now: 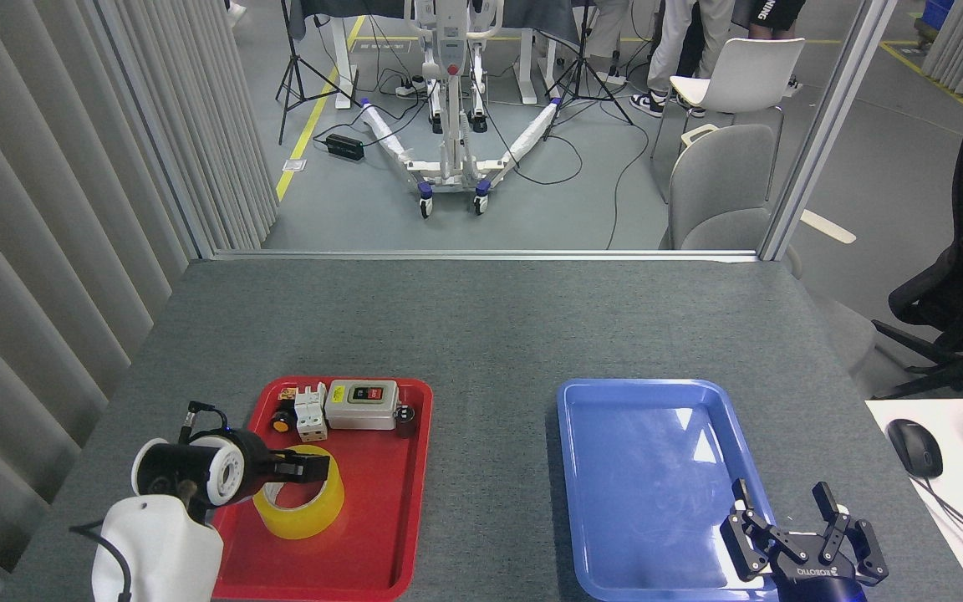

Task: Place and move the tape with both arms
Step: 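Grasp the yellow tape roll with the left gripper, then lift the tape roll with the left gripper and turn it upright, then carry the tape roll with the left gripper toward the blue tray, then reach the right gripper to the tape roll and grasp it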

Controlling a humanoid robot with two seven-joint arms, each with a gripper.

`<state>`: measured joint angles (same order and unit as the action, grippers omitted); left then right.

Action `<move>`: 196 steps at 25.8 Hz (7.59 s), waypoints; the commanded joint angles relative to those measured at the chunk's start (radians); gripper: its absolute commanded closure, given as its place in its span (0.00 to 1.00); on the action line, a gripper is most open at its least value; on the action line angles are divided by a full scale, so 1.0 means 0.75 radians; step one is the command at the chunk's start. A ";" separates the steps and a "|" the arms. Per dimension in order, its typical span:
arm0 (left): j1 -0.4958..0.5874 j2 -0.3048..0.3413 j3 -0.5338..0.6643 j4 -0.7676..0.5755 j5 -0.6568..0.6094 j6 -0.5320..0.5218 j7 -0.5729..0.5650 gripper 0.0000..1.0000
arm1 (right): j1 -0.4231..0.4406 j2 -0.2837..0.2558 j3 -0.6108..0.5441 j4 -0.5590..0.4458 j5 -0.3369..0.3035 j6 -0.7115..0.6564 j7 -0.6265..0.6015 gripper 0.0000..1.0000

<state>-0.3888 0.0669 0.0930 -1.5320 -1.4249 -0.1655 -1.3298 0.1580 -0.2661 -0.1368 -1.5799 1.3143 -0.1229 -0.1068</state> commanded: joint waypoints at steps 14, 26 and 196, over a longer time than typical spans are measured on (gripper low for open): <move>-0.265 0.060 -0.077 0.494 -0.004 0.216 -0.135 0.00 | -0.002 -0.030 0.004 0.014 -0.012 0.000 0.011 0.00; -0.281 -0.020 -0.165 0.449 0.022 0.272 -0.141 0.00 | -0.020 -0.024 -0.002 0.012 -0.012 -0.014 0.013 0.00; 0.220 0.013 -0.230 -0.029 2.397 -0.152 -0.254 1.00 | -0.260 -0.533 0.755 -0.055 -0.814 -0.883 0.022 0.06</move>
<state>-0.2234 0.0716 -0.0794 -1.5571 0.3729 -0.2743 -1.5159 -0.0115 -0.6826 0.4289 -1.6233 0.7133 -0.7859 -0.0995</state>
